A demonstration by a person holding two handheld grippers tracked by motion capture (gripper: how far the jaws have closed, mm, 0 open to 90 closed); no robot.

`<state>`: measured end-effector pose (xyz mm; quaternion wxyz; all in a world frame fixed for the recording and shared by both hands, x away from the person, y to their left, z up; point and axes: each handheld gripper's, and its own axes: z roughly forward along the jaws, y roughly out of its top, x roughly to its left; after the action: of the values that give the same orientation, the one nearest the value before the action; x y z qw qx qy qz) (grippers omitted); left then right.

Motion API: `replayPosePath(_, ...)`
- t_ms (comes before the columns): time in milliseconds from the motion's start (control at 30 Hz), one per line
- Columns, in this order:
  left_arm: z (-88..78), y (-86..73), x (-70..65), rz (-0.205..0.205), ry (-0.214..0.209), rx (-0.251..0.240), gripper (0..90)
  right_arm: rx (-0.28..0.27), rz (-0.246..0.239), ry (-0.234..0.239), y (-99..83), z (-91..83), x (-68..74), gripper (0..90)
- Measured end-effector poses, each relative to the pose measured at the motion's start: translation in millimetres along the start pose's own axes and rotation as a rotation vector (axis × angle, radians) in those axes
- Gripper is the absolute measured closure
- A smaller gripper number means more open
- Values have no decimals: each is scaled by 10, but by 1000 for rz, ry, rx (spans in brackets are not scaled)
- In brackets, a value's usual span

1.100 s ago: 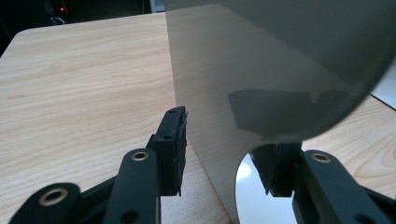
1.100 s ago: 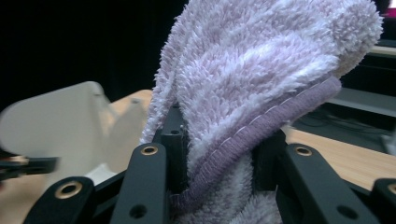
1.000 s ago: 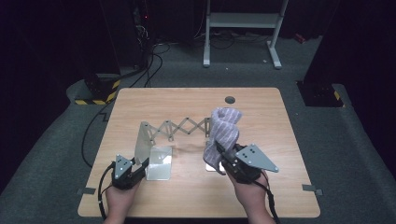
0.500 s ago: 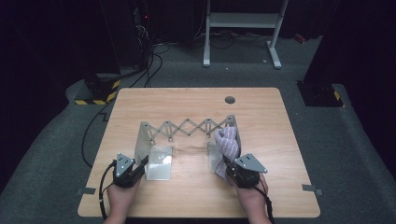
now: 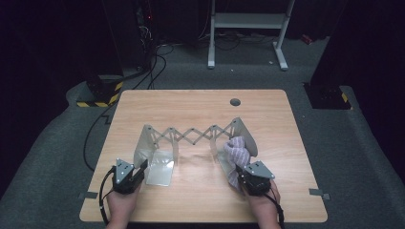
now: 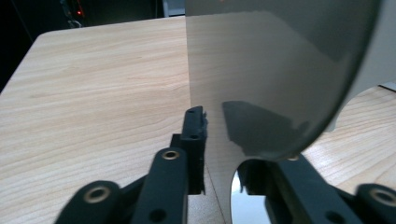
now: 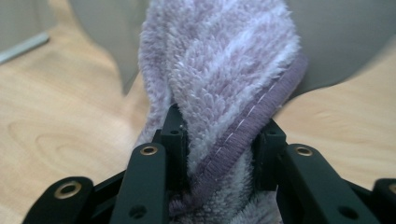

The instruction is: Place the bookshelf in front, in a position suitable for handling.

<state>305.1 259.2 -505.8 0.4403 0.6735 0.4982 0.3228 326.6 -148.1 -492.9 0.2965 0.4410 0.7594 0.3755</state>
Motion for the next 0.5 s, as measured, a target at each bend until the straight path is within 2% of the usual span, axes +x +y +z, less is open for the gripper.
replayPosePath(100, -10, -19, 26, 7, -12, 13, 667, 39, -6, 11, -18, 147, 84, 607)
replayPosePath(233, -34, -38, 61, 6, -25, 15, 635, 44, 18, 18, -1, 193, 97, 528)
replayPosePath(300, -40, -45, 80, 6, -26, 16, 624, 26, 21, 26, 24, 123, 111, 474)
replayPosePath(367, -43, -48, 95, -4, -30, 18, 616, -8, 3, 22, 56, -7, 136, 438)
replayPosePath(500, -40, -47, 91, -1, -34, 21, 605, -72, -25, 1, 116, -248, 177, 426)
